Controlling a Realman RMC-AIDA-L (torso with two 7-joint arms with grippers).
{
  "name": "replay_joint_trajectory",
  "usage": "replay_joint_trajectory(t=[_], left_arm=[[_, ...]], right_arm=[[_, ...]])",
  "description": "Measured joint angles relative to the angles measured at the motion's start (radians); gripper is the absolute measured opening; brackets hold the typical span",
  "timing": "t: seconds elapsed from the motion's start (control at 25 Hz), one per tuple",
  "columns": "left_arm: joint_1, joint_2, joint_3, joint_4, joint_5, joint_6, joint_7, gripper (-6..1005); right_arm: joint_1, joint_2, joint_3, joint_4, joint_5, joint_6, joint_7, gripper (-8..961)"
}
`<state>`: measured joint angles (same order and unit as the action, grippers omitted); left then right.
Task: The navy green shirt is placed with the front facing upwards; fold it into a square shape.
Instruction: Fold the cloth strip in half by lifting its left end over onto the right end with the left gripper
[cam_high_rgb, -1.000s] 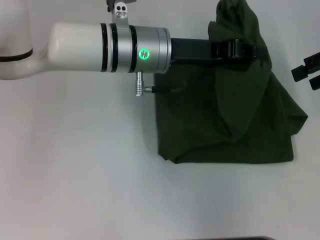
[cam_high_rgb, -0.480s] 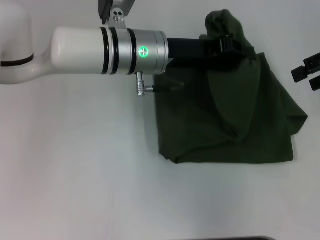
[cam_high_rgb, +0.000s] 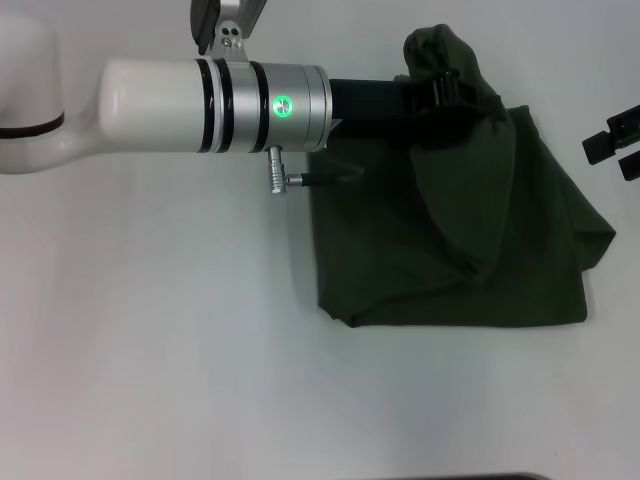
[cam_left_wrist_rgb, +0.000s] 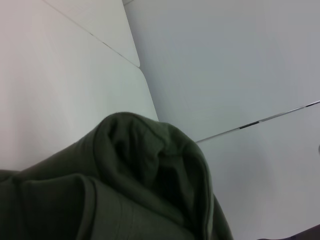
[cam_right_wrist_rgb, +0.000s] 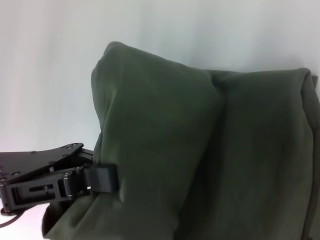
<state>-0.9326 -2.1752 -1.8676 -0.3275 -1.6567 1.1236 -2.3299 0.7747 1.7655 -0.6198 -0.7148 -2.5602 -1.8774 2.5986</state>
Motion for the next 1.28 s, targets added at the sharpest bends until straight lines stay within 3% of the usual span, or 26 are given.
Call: replay_joint_trajectory(t=[0.52,1.0,1.28], left_arm=[[0.001,0.008,0.028,-0.016,0.02,0.01,0.028,70],[0.019,0.013,0.081,-0.219,0.294,-0.028,-0.268,69],[0.022,0.011,0.08,-0.265,0.325,-0.017,-0.309,69]], right_arm=[[-0.001,0.0,0.0,0.0,0.0,0.0,0.0,824],[-0.007,0.001,-0.002,0.0,0.0,0.0,-0.001,824],[-0.003,0.002,-0.001,0.0,0.0,0.0,-0.001,824]])
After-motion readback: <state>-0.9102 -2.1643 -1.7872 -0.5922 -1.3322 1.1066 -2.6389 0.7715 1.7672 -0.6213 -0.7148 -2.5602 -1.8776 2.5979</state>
